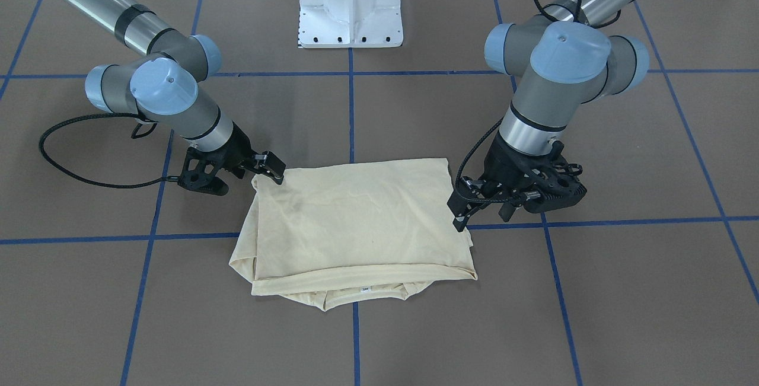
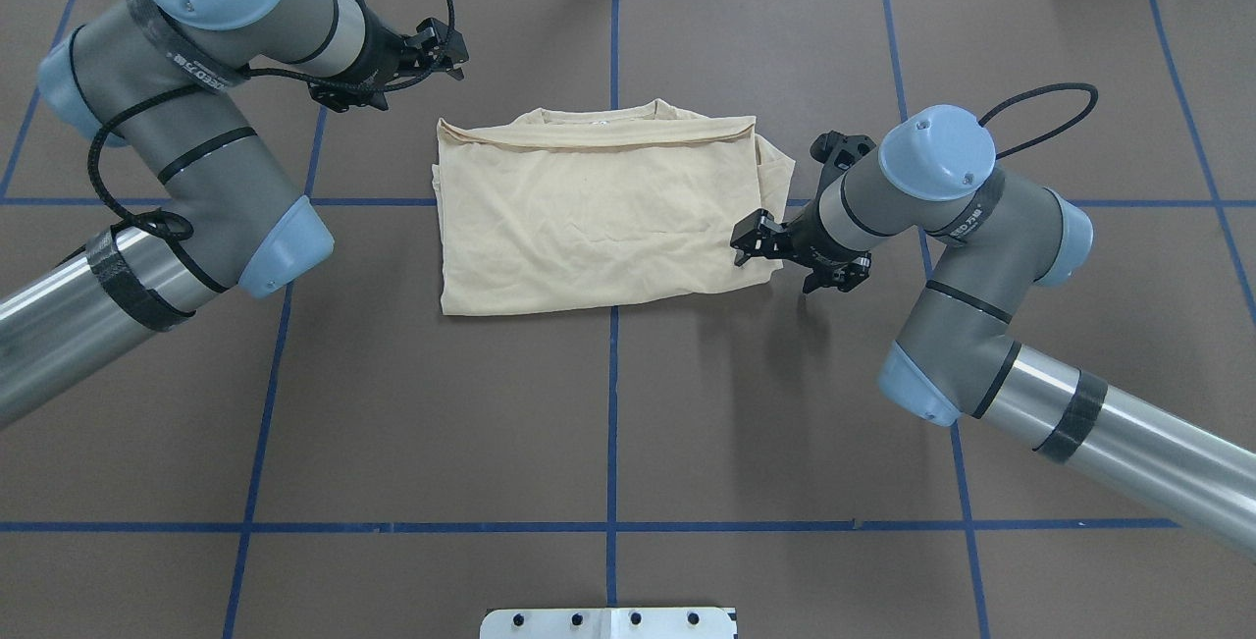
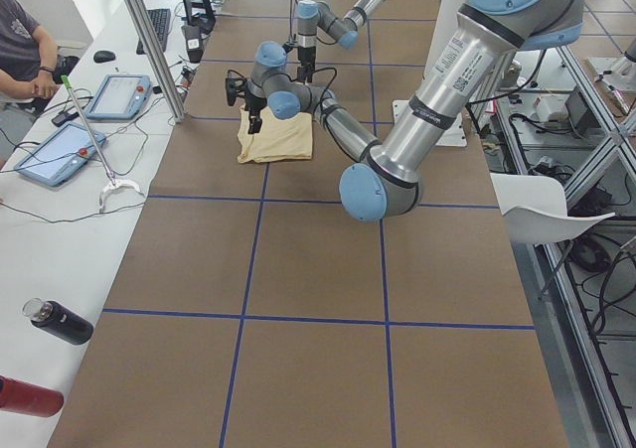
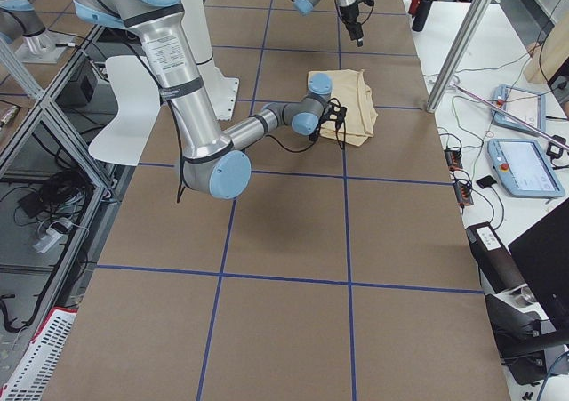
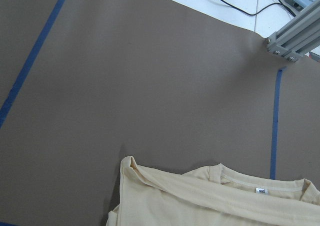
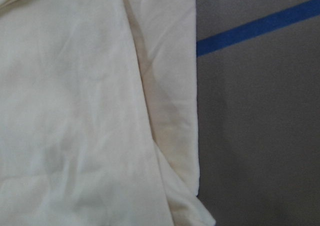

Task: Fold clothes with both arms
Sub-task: 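Move the right gripper to the folded shirt's near corner and grasp it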

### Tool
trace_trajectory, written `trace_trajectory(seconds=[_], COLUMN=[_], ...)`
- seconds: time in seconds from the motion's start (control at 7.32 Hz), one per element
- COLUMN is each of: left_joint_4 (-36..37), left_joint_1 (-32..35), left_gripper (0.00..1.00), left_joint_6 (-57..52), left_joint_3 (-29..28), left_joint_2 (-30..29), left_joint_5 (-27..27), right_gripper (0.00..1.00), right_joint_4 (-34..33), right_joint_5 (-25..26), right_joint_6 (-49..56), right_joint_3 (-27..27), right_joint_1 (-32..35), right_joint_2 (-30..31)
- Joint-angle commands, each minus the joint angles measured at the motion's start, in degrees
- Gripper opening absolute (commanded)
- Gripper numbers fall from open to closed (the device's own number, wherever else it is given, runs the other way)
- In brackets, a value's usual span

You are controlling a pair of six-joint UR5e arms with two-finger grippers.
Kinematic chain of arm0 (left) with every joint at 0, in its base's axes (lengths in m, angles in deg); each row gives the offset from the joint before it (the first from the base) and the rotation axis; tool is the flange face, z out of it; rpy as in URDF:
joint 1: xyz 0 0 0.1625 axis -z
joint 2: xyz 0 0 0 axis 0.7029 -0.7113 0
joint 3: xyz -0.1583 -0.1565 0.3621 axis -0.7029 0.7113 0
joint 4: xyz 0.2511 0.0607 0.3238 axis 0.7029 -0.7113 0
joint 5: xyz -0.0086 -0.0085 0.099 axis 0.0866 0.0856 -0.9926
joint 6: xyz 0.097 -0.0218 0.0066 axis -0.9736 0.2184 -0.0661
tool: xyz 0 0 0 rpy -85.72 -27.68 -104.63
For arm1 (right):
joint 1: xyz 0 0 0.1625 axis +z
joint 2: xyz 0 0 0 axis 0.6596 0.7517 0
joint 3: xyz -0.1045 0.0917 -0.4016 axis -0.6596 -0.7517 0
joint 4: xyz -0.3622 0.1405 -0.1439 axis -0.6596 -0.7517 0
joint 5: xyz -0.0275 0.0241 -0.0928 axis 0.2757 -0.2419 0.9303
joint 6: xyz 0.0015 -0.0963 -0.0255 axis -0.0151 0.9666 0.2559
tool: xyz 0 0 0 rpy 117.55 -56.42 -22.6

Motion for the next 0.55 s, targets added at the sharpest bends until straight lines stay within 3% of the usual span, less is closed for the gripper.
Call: trace_trajectory(seconds=[0.0,0.14,0.41], left_joint_4=[0.0,0.0,0.0], left_joint_1=[-0.1,-0.1,-0.1], left_gripper=[0.99,1.00,1.00], left_joint_6=[0.0,-0.1,-1.5], left_joint_3=[0.0,-0.2,-0.3], left_joint_2=[0.1,0.3,0.2], left_joint_5=[0.0,0.0,-0.1], right_gripper=[0.72,0.66,0.66], right_joint_4=[-0.2,-1.1,-2.4], right_joint_5=[-0.1,0.0,0.2], right_joint_6=[-0.1,0.0,0.3], right_joint_3=[0.0,0.0,-0.1], right_joint_1=[-0.1,-0.1,0.0], right_joint_2=[-0.8,-1.1,-1.4])
